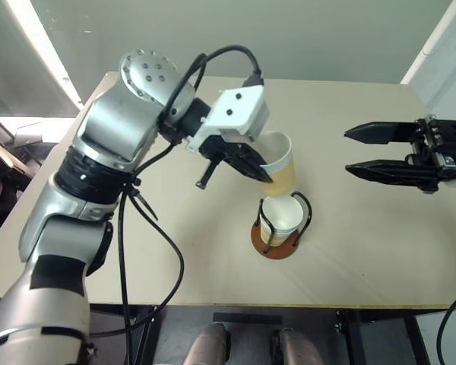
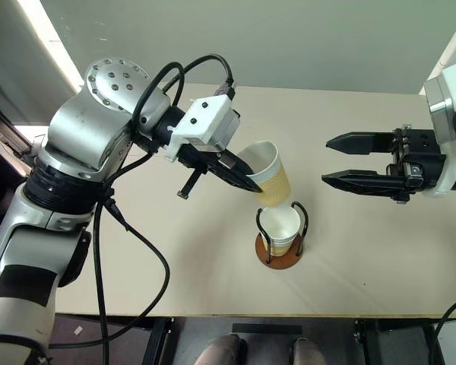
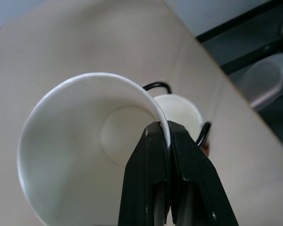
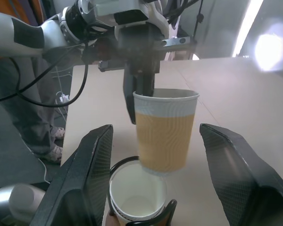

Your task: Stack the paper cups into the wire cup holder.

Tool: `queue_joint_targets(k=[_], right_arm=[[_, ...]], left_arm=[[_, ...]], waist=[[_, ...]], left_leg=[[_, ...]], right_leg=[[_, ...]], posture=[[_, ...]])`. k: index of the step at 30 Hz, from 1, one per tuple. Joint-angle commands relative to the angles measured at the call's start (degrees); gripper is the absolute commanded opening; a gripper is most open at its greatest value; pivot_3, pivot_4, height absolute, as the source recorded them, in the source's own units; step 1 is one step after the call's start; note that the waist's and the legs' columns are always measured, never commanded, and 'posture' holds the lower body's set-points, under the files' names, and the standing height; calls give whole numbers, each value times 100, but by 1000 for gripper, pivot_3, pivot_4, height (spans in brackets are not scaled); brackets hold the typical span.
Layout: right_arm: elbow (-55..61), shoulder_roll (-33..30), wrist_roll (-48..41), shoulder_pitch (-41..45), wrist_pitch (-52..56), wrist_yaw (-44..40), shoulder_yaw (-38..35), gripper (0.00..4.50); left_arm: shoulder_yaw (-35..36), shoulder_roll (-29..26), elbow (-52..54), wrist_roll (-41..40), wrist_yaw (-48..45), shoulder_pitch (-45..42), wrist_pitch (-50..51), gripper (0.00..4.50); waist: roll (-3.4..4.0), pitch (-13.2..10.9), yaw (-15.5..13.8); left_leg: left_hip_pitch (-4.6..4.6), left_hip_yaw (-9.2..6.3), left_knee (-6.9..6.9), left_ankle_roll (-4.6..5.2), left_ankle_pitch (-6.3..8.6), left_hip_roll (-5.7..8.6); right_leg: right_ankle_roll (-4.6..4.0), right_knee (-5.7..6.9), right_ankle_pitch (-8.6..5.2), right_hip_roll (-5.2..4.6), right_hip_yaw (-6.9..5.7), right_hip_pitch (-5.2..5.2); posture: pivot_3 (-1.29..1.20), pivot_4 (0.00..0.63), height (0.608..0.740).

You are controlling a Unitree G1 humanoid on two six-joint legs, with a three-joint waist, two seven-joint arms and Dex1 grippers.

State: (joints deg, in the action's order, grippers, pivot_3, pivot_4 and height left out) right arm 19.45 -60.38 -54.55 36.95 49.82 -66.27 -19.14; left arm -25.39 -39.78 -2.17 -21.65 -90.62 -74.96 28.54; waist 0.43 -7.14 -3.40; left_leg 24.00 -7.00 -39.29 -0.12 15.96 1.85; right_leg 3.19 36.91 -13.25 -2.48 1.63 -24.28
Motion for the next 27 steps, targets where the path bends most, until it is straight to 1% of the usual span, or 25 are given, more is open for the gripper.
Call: queue_joint_targets(k=[1,8,10,14,18,25,27], right_arm=[[142,-169,-123,-25,-57,86,-318,3024],[179,-252,-151,-241,-116,137,-492,3024],[211,-255,-158,-323,-131,136,-556,3024],[269,-301,-188,-512,-156,110,-731,3024],[301,-356,-205,-624,-167,123,-829,3024],[357,-406,-270,-742,-161,209,-917,3024],[363,-427,-293,-758,-132,230,-916,3024]], left_arm=[[-91,-74,126,-279,-188,-213,-3,42],[-515,-83,-65,-259,-188,-205,-330,42],[-618,-56,-121,-139,-188,-160,-520,42],[-677,182,-249,84,-188,-76,-702,42],[-693,323,-232,129,-188,-50,-701,42],[-834,389,-245,240,-188,-18,-788,42],[-861,424,-290,350,-188,-11,-821,442]], waist=[[0,0,2],[0,0,-2],[0,0,-2],[0,0,-10],[0,0,-10],[0,0,-10],[0,0,-11]], left_leg=[[-1,1,0,0,0,0],[-2,0,-3,0,0,0],[-1,1,-5,1,0,0],[0,0,-9,1,0,0],[0,1,-10,2,1,0],[0,1,-12,2,1,0],[0,1,-12,2,1,0]], right_leg=[[0,0,0,0,0,0],[2,0,1,0,0,2],[3,0,1,0,0,2],[4,0,2,0,0,4],[4,2,2,0,0,4],[5,3,3,0,0,5],[5,3,3,0,0,5]], posture=[[0,150,740],[0,150,740],[0,150,740],[0,150,740],[0,150,740],[0,150,740],[0,150,740]])
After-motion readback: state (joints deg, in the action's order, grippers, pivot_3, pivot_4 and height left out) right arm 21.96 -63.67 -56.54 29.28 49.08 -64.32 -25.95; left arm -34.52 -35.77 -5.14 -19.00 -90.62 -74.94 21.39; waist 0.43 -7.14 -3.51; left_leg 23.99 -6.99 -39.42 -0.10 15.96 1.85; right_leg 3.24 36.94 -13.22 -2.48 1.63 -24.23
